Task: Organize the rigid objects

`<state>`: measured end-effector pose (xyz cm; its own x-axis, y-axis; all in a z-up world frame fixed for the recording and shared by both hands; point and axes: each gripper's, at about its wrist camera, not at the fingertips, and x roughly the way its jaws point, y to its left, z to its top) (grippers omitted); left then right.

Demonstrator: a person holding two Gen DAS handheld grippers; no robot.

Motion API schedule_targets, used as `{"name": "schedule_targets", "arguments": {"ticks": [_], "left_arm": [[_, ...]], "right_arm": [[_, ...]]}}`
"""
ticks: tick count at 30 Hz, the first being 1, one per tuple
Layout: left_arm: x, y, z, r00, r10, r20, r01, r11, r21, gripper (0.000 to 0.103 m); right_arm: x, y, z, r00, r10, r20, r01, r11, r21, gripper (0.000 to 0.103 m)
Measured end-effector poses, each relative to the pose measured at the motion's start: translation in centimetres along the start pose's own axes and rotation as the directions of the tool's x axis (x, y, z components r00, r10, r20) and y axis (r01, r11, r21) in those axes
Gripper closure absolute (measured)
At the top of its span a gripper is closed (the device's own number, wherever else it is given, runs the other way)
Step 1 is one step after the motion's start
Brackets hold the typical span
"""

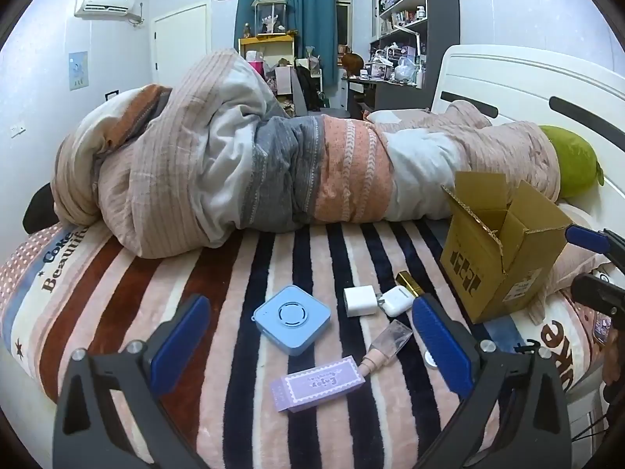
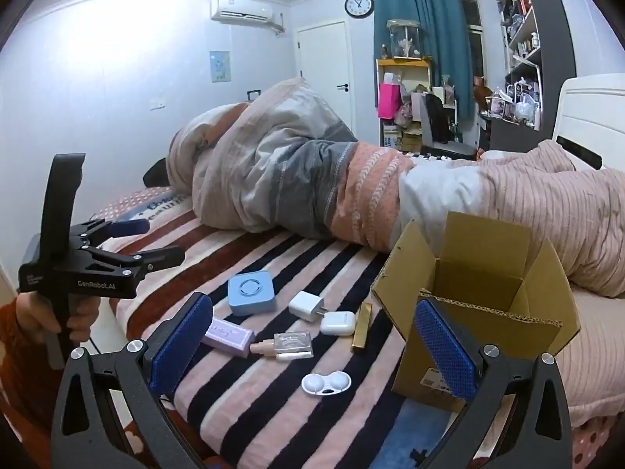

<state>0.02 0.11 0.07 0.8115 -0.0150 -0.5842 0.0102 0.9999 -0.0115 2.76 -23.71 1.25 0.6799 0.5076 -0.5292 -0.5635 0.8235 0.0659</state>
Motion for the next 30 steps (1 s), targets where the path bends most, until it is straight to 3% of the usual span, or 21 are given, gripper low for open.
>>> {"name": "schedule_targets", "arguments": {"ticks": [8,30], "left_arm": [[0.1,-0.3,0.1,1.000,-0.020,-0.001,0.020,1.000,0.005,0.000],[0.1,-1.1,0.3,0.999,-0.045,-0.005,0.045,0.999,0.015,0.000]], "right_arm": [[0.3,2.1,-0.8,1.000,-0.022,-0.002,0.022,1.000,-0.020,0.000],[0.2,1.5,-1.3,1.000,-0.013,-0.014,0.013,1.000,-0.027,0.000]]}}
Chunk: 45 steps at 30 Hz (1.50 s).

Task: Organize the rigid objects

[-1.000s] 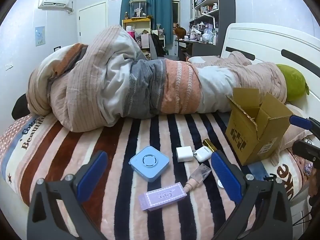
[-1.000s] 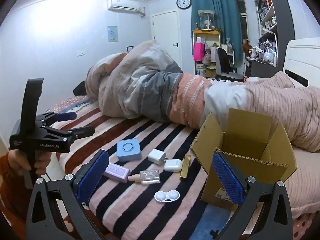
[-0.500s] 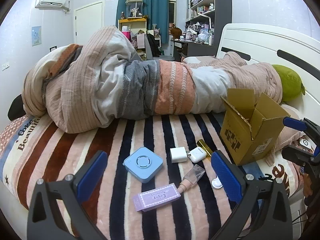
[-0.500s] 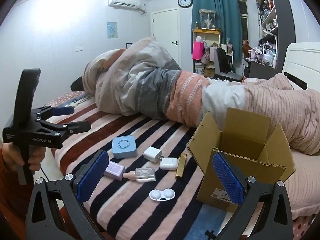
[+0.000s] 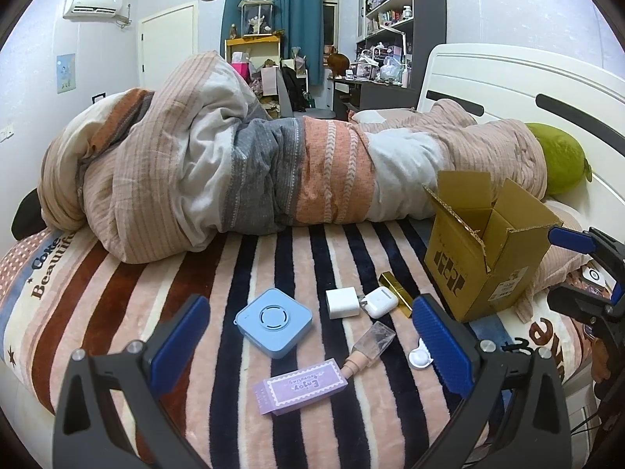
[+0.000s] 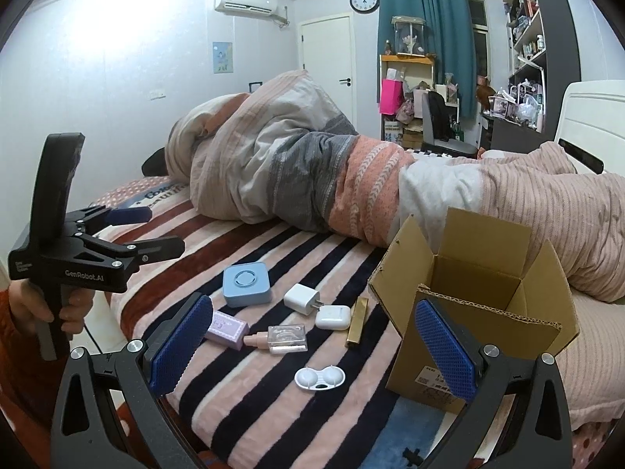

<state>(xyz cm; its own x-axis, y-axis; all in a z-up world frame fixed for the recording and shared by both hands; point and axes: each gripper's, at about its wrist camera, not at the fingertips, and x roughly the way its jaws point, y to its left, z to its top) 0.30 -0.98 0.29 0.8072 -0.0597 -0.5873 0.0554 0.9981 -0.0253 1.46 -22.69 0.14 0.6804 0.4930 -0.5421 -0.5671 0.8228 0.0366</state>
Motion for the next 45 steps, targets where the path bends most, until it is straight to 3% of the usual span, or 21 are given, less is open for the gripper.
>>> {"name": "schedule_targets", "arguments": {"ticks": [31,45], "left_arm": [[0.4,0.3,-0.2,0.999,-0.040,-0.021,0.040,0.999,-0.017,0.000],[0.3,0.4,-0.2,0.998,-0.059,-0.026,0.059,0.998,-0.018,0.000]], "right_arm": [[0.0,0.0,-0.2,0.999,0.007,-0.031,-0.007,1.000,0.017,0.000],[-0.5,1.0,0.6,0.999,0.045,-0.006,-0.045,0.998,-0.035,0.000]]}}
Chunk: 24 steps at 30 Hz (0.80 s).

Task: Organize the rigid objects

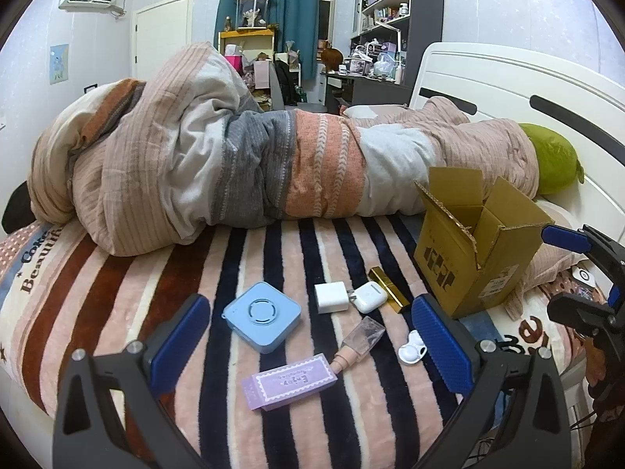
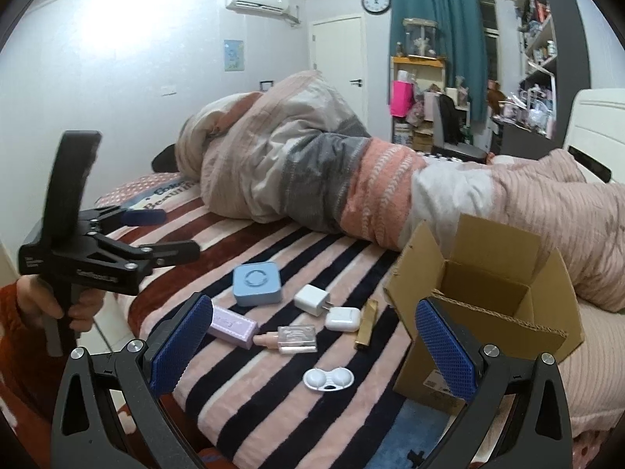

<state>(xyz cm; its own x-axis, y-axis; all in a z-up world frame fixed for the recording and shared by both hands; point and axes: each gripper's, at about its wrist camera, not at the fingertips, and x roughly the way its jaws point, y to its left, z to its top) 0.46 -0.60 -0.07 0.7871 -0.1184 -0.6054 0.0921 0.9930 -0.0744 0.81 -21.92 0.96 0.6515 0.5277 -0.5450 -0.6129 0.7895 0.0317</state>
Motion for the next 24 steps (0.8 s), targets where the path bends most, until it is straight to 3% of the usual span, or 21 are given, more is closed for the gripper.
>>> {"name": "schedule_targets", "arguments": {"ticks": [3,7,9,12,15,18,21,23,24], "left_arm": [[0.1,-0.1,0.1,1.000,-0.005,0.000,0.005,1.000,-0.001,0.000],[0.2,-0.1,0.2,1.000,-0.008,-0.004,0.008,1.000,0.004,0.000],[0.3,0.0,0.3,1.000,0.000,-0.002,0.000,1.000,0.010,0.000],[1.0,0.4,0.2,0.999,0.030,-0.010,-0.030,0.999,0.021,0.000],[1.9,1.1,-0.1,0.998,0.063,-0.029,-0.062,0.998,0.029,0.000],[3.0,1.9,-0.9,0.995,0.091,-0.044,-0.089,0.995,0.042,0.000],[4.1,2.3,-1.9,0.994,0.096,-0.056,-0.091,0.993,0.081,0.000],[5.2,2.8,-2.5,0.993,0.082,-0.079,-0.073,0.992,0.103,0.000],[5.5,2.9,-2.8,0.994,0.071,-0.084,-0.062,0.992,0.113,0.000]], "right_arm": [[0.0,0.2,0.3,1.000,0.004,-0.008,-0.004,1.000,-0.012,0.000],[0.8,-0.9,1.0,0.991,0.115,-0.073,-0.112,0.993,0.035,0.000],[1.0,-2.1,1.5,0.988,0.123,-0.088,-0.117,0.990,0.074,0.000],[0.9,-5.8,2.8,0.994,0.033,-0.108,-0.018,0.990,0.137,0.000],[0.8,-11.1,4.2,0.985,-0.057,-0.160,0.091,0.973,0.213,0.000],[1.6,-16.5,4.8,0.943,-0.178,-0.281,0.252,0.934,0.252,0.003],[3.3,-20.7,4.2,0.878,-0.250,-0.407,0.371,0.894,0.251,0.013],[4.7,-22.7,3.2,0.850,-0.238,-0.470,0.390,0.884,0.259,0.023],[5.6,-23.5,2.6,0.840,-0.199,-0.504,0.375,0.885,0.276,0.040]]}}
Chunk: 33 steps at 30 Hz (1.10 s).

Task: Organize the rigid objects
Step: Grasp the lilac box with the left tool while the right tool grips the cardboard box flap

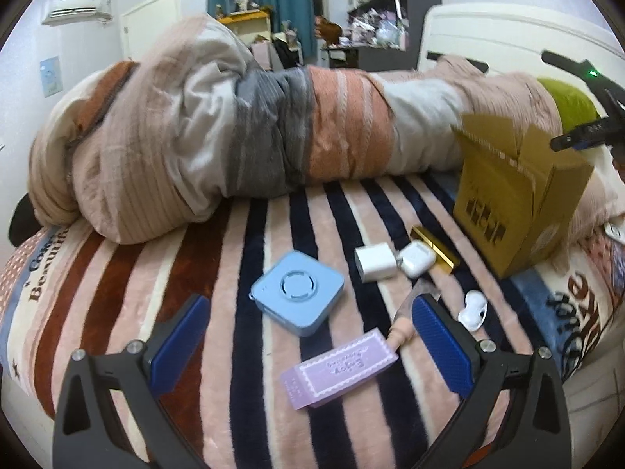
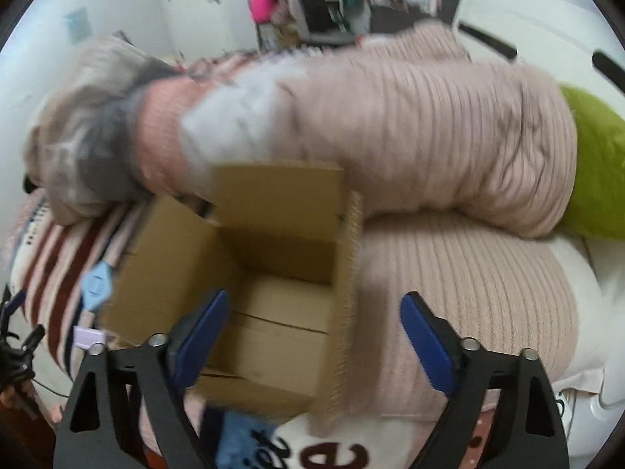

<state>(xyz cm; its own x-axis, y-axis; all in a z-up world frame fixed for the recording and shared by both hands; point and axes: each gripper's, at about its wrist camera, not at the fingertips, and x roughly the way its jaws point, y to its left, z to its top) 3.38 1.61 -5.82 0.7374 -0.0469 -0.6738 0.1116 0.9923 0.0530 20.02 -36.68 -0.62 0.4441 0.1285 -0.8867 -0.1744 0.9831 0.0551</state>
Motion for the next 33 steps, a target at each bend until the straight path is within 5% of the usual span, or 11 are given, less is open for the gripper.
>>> {"name": "schedule_targets", "arguments": {"ticks": [1,2,7,14,16,17,20,24,33], "left_arm": [[0.3,0.1,-0.2,1.000,-0.014,0.003,0.014,1.000,0.016,0.000],[0.6,0.1,-0.6,0.999,-0.037,0.017,0.036,0.999,0.041,0.000],[3.8,0.7,-2.5,0.990,-0.138,-0.041,0.142,0.982,0.123,0.001],[7.2,-1.1,-4.3,0.945,-0.282,-0.165,0.313,0.926,0.211,0.004],[8.7,-2.1,-4.9,0.936,-0.279,-0.215,0.329,0.910,0.253,0.015],[9.4,-2.4,-5.1,0.933,-0.269,-0.240,0.329,0.907,0.264,0.029],[10.4,-2.7,-5.4,0.927,-0.266,-0.266,0.336,0.903,0.267,0.035],[9.7,-1.9,-5.4,0.906,-0.317,-0.281,0.384,0.895,0.227,0.069],[7.3,0.1,-4.6,0.902,-0.369,-0.225,0.405,0.902,0.145,0.069]], "right_arm": [[0.8,-0.4,0.0,0.999,0.024,-0.037,-0.024,1.000,0.008,0.063],[1.7,-0.5,-0.1,0.997,0.037,-0.071,-0.036,0.999,0.011,0.073],[4.5,0.3,-0.5,0.989,-0.030,-0.148,0.022,0.998,-0.055,0.097],[4.6,-0.1,-0.1,0.990,-0.016,-0.143,0.010,0.999,-0.041,0.097],[4.6,-0.3,0.0,0.989,-0.017,-0.145,0.011,0.999,-0.038,0.097],[4.6,-0.3,0.0,0.989,-0.016,-0.146,0.011,0.999,-0.035,0.097],[4.8,-0.3,-0.1,0.989,-0.017,-0.147,0.013,0.999,-0.032,0.097],[4.9,-0.3,-0.2,0.989,-0.012,-0.147,0.008,1.000,-0.024,0.097],[4.7,-0.5,-0.2,0.988,0.006,-0.153,-0.010,1.000,-0.021,0.097]]}}
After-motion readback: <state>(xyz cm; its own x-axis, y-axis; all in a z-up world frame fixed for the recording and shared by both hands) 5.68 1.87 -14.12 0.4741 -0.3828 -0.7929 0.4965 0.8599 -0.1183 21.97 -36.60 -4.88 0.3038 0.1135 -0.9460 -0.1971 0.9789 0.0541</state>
